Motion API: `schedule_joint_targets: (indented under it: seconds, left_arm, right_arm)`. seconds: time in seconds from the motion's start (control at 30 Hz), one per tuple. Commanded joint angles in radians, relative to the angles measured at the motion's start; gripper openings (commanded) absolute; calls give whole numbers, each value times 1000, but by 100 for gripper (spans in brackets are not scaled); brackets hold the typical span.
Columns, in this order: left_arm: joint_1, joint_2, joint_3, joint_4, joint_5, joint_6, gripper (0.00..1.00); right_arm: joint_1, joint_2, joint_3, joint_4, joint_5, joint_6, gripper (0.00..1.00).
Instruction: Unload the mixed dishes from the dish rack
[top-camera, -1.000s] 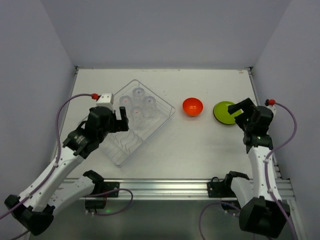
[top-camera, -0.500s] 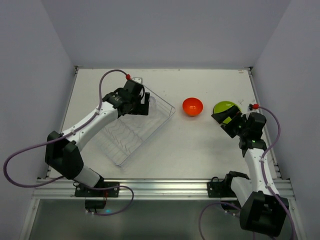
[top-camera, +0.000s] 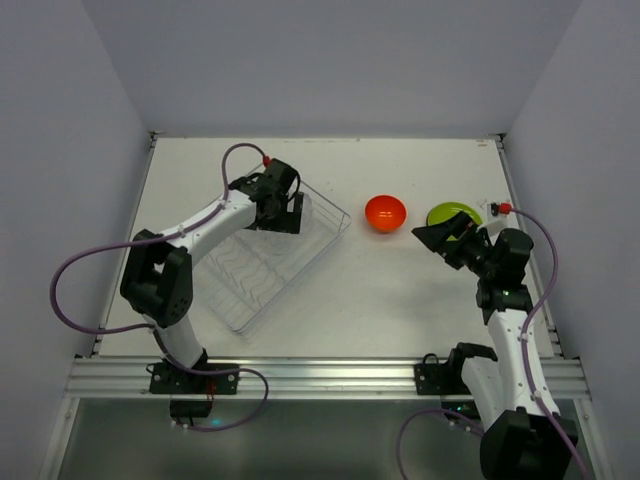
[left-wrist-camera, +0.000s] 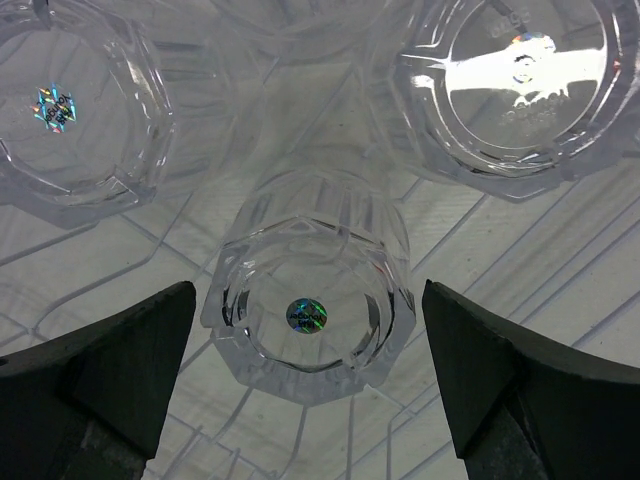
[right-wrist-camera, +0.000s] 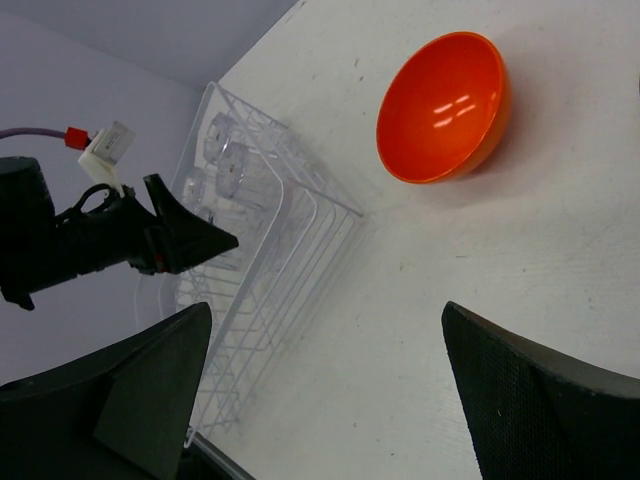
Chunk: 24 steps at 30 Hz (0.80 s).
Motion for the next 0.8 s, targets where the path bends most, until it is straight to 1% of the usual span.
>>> schedule_joint_targets:
  seconds: [0.0, 0.13, 0.2, 0.3, 0.47, 0.5, 0.53, 0.6, 0.63, 0.67, 0.7, 0.77]
  left_arm:
    - [19, 6, 41, 18, -7, 16, 99]
    - [20, 12, 34, 44, 12, 19, 91]
    - [23, 14, 26, 58, 16, 18, 90]
    - [25, 25, 18, 72, 27, 15, 86]
    - [24, 40, 12, 83, 45, 15, 76]
    - [25, 37, 9, 83, 45, 15, 72]
    - [24, 34, 6, 79, 48, 15, 64]
    - [22, 10, -2, 79, 51, 10, 56]
    - [20, -1, -5, 79, 48, 9, 47]
    - [17, -24, -6, 79, 45, 9, 41]
    - [17, -38, -8, 78, 44, 9, 28]
    - [16, -69, -8, 78, 50, 9, 18]
  right_arm:
    - [6, -6, -9, 50, -61, -7, 99]
    - [8, -4, -15, 50, -78, -4, 99]
    - [8, -4, -20, 84, -86, -2, 99]
    - [9, -4, -23, 98, -110, 1, 99]
    - [9, -3, -29, 118, -135, 4, 99]
    - [9, -3, -32, 124, -138, 4, 99]
    - [9, -3, -35, 127, -140, 7, 99]
    - [9, -3, -37, 131, -144, 7, 99]
    - [9, -3, -35, 133, -146, 7, 99]
    - [9, -3, -37, 133, -146, 7, 99]
    - [9, -4, -37, 133, -146, 7, 99]
    - [9, -4, -37, 133, -146, 7, 99]
